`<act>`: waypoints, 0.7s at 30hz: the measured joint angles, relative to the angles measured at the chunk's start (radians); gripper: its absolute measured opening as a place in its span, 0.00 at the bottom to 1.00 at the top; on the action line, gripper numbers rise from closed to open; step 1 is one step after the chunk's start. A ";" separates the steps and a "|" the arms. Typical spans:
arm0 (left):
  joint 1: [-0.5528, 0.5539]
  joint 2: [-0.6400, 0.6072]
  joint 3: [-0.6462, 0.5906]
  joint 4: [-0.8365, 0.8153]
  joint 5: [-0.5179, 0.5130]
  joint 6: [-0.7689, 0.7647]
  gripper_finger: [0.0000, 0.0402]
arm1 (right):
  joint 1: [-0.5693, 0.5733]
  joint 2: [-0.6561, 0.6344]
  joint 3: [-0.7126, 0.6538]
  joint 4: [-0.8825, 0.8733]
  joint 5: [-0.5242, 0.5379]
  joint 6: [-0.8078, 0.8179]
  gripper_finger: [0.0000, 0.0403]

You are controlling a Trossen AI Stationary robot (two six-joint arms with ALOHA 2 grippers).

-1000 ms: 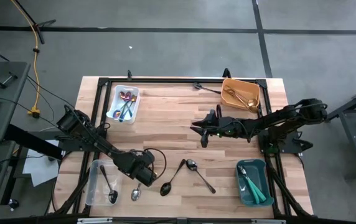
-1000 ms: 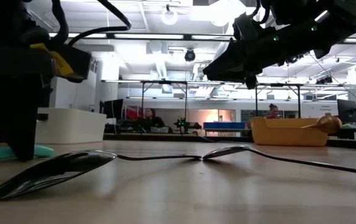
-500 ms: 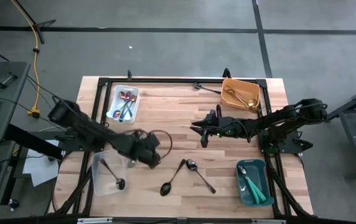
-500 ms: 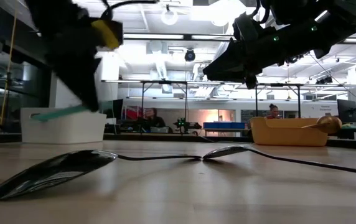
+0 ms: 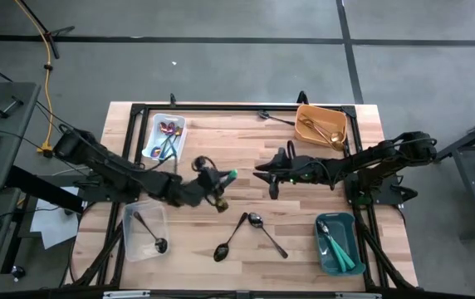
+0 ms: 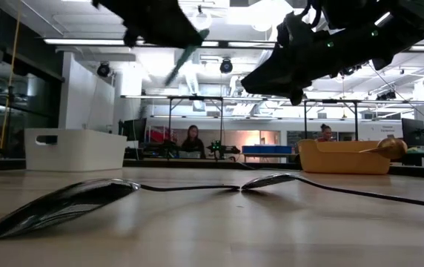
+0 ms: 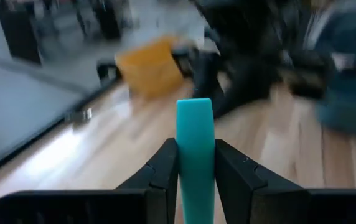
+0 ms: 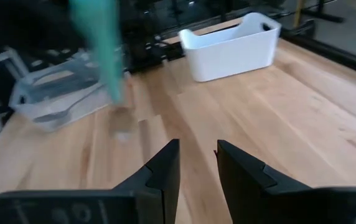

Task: Sort silverware by color (type)
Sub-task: Put the green spoon into the blue bin

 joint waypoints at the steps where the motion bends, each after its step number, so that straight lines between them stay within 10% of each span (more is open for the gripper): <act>1: 0.018 0.000 -0.052 0.137 0.009 0.050 0.18 | 0.000 0.000 0.000 0.000 -0.016 -0.001 0.25; 10: 0.224 0.066 -0.467 1.171 0.493 0.184 0.18 | 0.000 0.000 0.000 0.017 -0.051 -0.096 0.25; 21: 0.282 0.088 -0.528 1.296 0.585 0.191 0.18 | 0.002 0.000 0.000 0.089 -0.067 -0.151 0.25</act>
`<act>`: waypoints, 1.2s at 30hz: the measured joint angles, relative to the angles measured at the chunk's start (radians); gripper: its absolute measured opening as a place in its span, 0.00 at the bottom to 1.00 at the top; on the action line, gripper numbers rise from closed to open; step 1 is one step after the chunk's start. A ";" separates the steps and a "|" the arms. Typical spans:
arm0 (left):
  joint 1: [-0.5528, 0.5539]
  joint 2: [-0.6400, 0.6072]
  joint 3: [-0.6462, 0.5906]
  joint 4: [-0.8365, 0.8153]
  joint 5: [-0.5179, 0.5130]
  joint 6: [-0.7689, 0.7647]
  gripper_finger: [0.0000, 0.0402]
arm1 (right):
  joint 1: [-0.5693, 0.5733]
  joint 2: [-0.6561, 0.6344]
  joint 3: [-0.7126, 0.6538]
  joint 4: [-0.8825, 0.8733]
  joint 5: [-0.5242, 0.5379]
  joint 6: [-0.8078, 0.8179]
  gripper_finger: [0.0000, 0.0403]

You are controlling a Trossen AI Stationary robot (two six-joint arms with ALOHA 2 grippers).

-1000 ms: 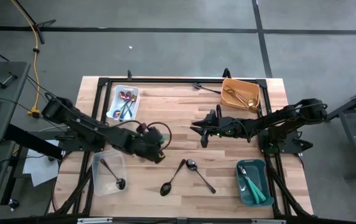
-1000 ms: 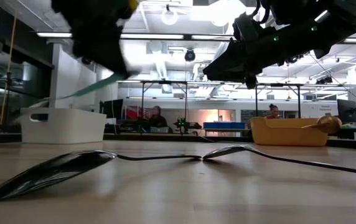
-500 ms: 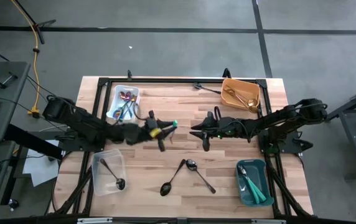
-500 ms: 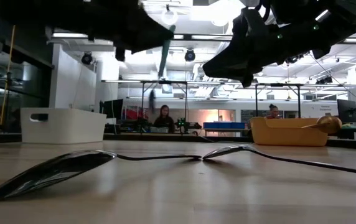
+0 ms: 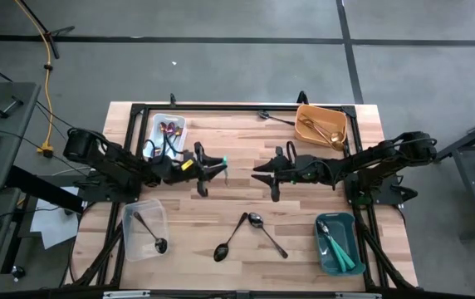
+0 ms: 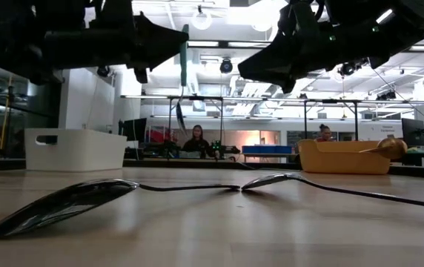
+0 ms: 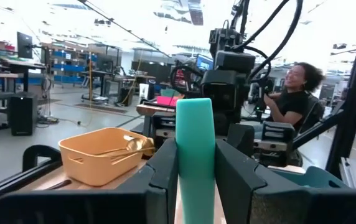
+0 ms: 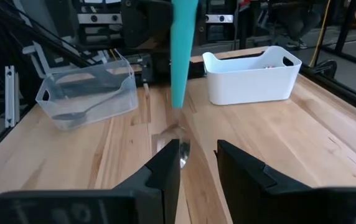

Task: Sort silverware by color (type)
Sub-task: Put the green spoon into the blue bin

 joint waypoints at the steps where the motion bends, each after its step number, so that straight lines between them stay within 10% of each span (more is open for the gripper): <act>1: -0.001 0.000 0.000 0.001 0.002 0.000 0.18 | 0.000 0.000 0.000 0.000 0.000 0.000 0.25; 15: -0.001 0.000 0.000 0.008 0.018 -0.009 0.18 | 0.015 0.000 0.000 0.005 0.000 -0.006 0.25; 24: -0.009 -0.001 0.022 0.007 0.082 -0.011 0.18 | 0.009 0.216 0.004 0.403 -0.001 -0.006 0.26; 36: -0.010 -0.001 0.021 -0.011 0.081 0.001 0.18 | 0.013 0.308 0.148 0.315 -0.071 0.045 0.59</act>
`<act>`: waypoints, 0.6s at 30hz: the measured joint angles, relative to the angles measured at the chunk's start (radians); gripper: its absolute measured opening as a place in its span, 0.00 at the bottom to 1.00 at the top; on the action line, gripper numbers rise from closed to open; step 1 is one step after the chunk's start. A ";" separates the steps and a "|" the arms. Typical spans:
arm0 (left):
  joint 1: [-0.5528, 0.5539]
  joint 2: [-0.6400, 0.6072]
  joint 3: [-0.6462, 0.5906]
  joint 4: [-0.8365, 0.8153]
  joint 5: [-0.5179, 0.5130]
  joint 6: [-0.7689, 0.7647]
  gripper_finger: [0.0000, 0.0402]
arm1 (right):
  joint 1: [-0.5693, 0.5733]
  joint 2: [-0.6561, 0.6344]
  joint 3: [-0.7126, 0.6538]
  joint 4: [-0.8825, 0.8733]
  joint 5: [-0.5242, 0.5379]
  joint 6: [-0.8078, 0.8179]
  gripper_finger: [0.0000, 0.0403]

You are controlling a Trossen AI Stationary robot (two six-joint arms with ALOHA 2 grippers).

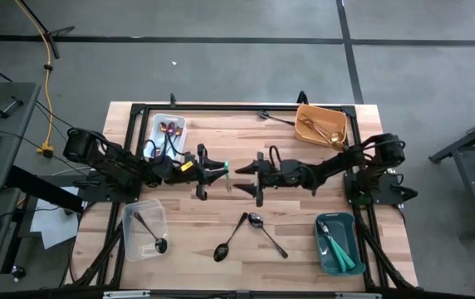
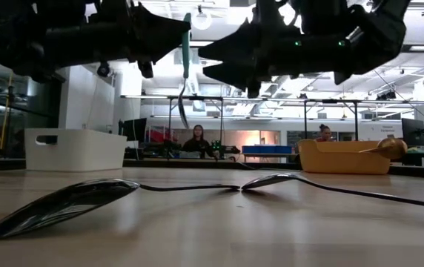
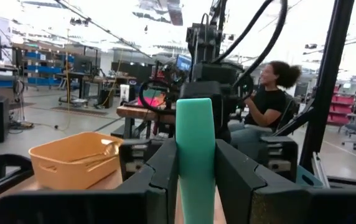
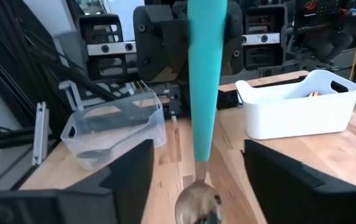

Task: Sort silverware by color (type)
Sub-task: Put the green spoon into the blue bin

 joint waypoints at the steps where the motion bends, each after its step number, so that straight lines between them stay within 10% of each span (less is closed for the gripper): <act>1: 0.000 0.000 0.000 -0.005 -0.002 0.000 0.18 | 0.000 0.000 0.009 -0.015 0.000 -0.007 0.62; 18: -0.013 0.085 0.088 -0.029 -0.003 0.006 0.18 | 0.005 0.046 0.079 -0.079 0.025 -0.017 0.70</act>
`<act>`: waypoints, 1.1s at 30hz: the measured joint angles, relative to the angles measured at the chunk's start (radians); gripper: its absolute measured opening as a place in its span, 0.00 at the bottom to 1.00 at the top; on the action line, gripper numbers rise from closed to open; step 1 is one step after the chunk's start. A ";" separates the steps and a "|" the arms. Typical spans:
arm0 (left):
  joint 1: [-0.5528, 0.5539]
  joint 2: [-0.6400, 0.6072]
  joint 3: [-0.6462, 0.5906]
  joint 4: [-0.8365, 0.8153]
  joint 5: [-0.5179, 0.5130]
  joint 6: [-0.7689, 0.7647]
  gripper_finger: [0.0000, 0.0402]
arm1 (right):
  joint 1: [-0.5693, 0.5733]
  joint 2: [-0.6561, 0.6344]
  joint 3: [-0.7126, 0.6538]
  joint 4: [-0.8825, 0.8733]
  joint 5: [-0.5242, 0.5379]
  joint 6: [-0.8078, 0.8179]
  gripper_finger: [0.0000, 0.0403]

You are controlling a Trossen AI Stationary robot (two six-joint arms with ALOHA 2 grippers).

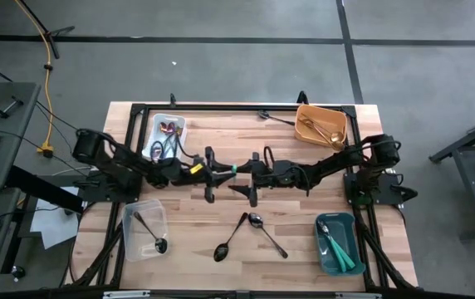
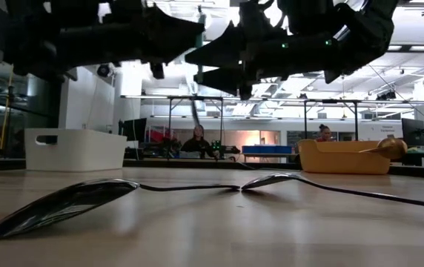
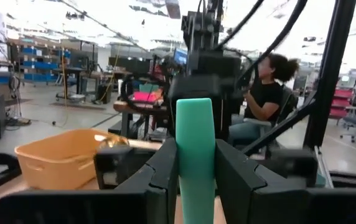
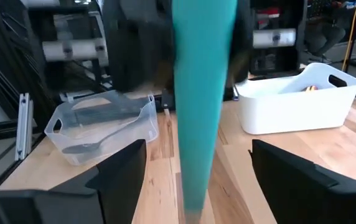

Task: Sort silverware by color (type)
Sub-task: Put the green spoon into the blue bin

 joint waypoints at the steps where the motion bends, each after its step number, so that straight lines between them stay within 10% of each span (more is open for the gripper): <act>1: 0.000 0.016 0.002 0.005 0.000 0.000 0.18 | 0.000 0.000 0.000 0.001 0.000 0.003 0.70; 25: 0.018 0.039 0.017 0.007 0.021 0.010 0.18 | 0.006 -0.002 0.003 -0.060 -0.003 0.022 0.11; 33: 0.018 0.039 0.017 -0.003 0.015 -0.020 0.18 | -0.028 -0.004 0.003 -0.076 -0.120 0.067 0.11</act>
